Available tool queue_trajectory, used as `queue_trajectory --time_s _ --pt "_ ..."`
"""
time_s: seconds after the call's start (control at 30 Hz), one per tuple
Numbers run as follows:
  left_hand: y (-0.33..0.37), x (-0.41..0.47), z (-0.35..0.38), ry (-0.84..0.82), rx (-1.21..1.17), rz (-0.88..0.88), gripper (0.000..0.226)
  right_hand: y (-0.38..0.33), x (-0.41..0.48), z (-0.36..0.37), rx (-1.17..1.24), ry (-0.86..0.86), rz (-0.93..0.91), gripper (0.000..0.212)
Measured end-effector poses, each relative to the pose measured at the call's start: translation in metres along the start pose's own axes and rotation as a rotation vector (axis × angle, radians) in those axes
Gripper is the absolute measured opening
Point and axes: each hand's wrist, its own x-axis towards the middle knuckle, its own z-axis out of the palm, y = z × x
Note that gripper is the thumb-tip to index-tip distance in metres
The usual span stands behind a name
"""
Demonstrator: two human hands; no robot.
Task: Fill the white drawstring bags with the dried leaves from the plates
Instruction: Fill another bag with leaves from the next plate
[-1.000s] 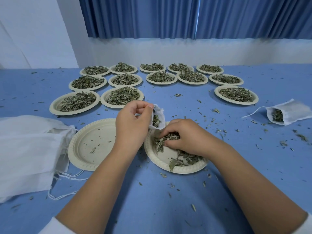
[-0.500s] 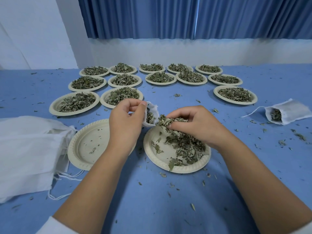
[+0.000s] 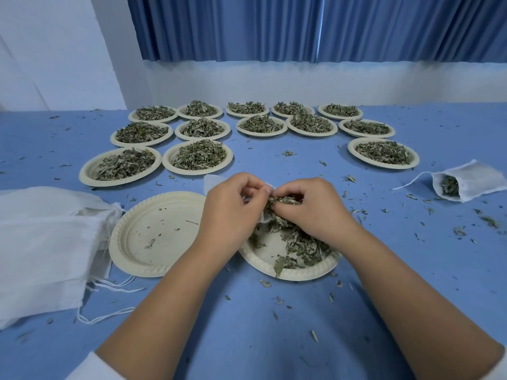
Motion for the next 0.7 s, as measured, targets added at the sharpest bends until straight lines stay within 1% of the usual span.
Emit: queue_trajectory --time_s 0.07,0.1,0.13,0.23,0.3,0.33,0.37,0.4,0.47,0.53,0.7 --pt "-0.0003 -0.0011 0.0009 -0.039 -0.006 -0.010 0.010 -0.0002 0.0009 -0.0001 0.055 0.011 0.019 0.010" --pt "-0.0004 -0.0015 0.0010 -0.045 -0.005 -0.012 0.010 0.0005 0.0017 -0.0012 0.098 -0.001 0.033 0.012" --pt "-0.0003 -0.0014 0.0009 -0.043 -0.006 -0.014 0.010 0.0003 0.0019 -0.0029 0.165 -0.029 0.063 0.014" --pt "0.0000 0.0001 -0.0005 -0.017 -0.027 -0.032 0.010 0.0006 0.0029 -0.0074 0.409 -0.153 0.178 0.013" --pt "0.0001 0.0011 -0.0011 -0.008 -0.043 -0.043 0.011 0.0017 0.0045 -0.0078 0.556 -0.196 0.244 0.012" --pt "0.0002 0.0015 -0.0012 -0.005 -0.047 -0.048 0.011 0.0014 0.0049 -0.0078 0.614 -0.205 0.273 0.014" --pt "0.0003 0.0016 -0.0015 -0.003 -0.051 -0.055 0.011 0.0024 0.0057 -0.0074 0.641 -0.206 0.286 0.021" --pt "0.0006 0.0019 -0.0017 0.001 -0.057 -0.063 0.011 0.0028 0.0058 -0.0071 0.637 -0.197 0.286 0.028" --pt "0.0012 0.0026 -0.0018 0.005 -0.080 -0.075 0.011 0.0026 0.0045 -0.0062 0.558 -0.143 0.244 0.034" --pt "0.0019 0.0028 -0.0016 0.000 -0.099 -0.077 0.012 0.0014 0.0028 -0.0051 0.507 -0.063 0.213 0.033" --pt "0.0042 0.0014 -0.0003 -0.024 -0.132 -0.078 0.013 -0.0004 0.0007 0.0008 0.505 0.078 0.203 0.032"
